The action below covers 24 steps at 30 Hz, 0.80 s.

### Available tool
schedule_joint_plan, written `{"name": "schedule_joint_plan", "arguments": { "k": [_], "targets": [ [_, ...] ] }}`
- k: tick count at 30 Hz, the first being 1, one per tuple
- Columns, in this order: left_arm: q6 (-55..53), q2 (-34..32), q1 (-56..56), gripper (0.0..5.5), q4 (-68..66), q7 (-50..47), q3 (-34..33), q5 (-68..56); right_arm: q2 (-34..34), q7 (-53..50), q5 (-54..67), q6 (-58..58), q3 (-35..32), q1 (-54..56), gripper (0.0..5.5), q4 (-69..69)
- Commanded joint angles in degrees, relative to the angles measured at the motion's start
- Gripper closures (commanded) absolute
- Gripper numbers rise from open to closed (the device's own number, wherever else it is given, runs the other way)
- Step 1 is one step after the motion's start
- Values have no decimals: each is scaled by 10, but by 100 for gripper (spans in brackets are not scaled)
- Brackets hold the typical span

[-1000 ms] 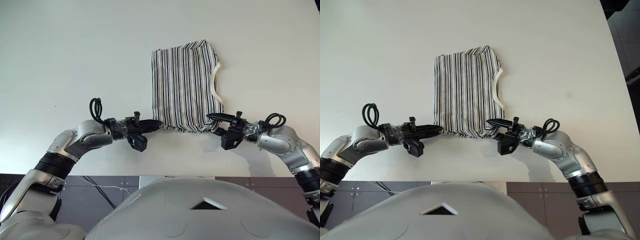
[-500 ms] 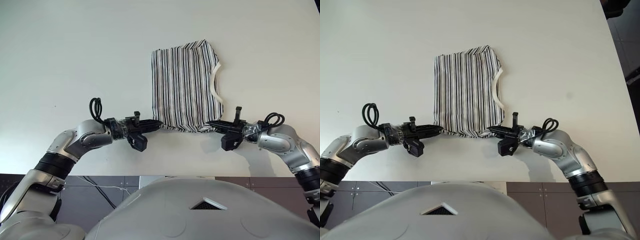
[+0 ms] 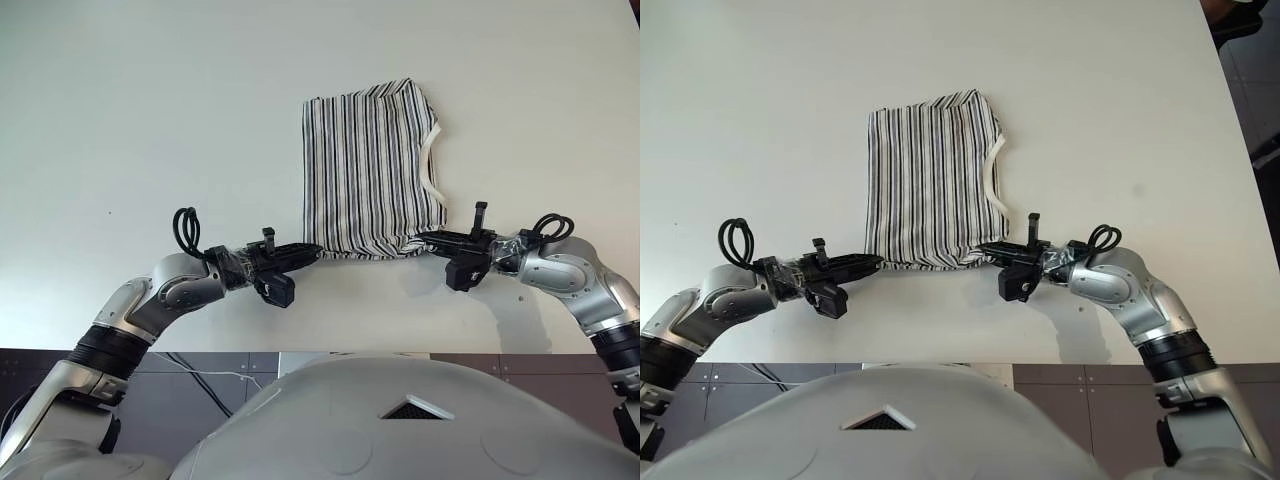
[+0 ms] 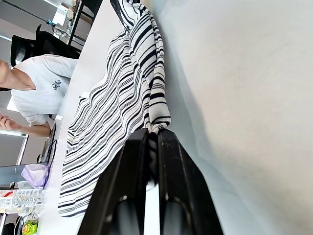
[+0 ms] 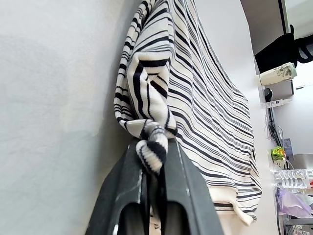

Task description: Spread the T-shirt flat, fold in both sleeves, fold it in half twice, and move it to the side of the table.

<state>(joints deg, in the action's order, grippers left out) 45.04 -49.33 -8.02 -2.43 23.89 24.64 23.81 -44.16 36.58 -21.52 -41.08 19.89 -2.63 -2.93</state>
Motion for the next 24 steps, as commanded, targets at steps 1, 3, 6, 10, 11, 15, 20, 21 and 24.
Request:
{"name": "schedule_joint_plan", "arguments": {
  "k": [1, 3, 6, 10, 11, 15, 20, 21, 24],
  "targets": [
    [-30, -21, -90, 540, 44, 16, -16, -19, -30, 50, 82, 43, -9, -18, 540, 54],
    [-40, -36, -134, 540, 101, 17, -43, -53, -68, 82, 151, 85, -33, -58, 540, 117],
    [-63, -47, -187, 540, 179, 24, -81, -96, -133, 122, 250, 156, -92, -123, 540, 212],
    [-117, -43, -199, 540, 249, 42, -125, -155, -174, 162, 368, 294, -150, -85, 540, 295],
    [-133, -40, -184, 540, 253, 52, -130, -168, -168, 164, 379, 327, -150, -49, 540, 296],
    [-216, -14, -83, 540, 212, 104, -122, -209, -90, 200, 329, 416, -68, 154, 540, 186],
    [-317, 62, 137, 540, 55, 176, -98, -240, 82, 220, 210, 365, 36, 390, 540, -190],
    [-321, 75, 174, 540, 18, 187, -93, -235, 104, 214, 194, 349, 44, 420, 540, -256],
    [-319, 109, 266, 540, -86, 216, -81, -222, 151, 186, 159, 308, 51, 487, 540, -407]
  ]
}}
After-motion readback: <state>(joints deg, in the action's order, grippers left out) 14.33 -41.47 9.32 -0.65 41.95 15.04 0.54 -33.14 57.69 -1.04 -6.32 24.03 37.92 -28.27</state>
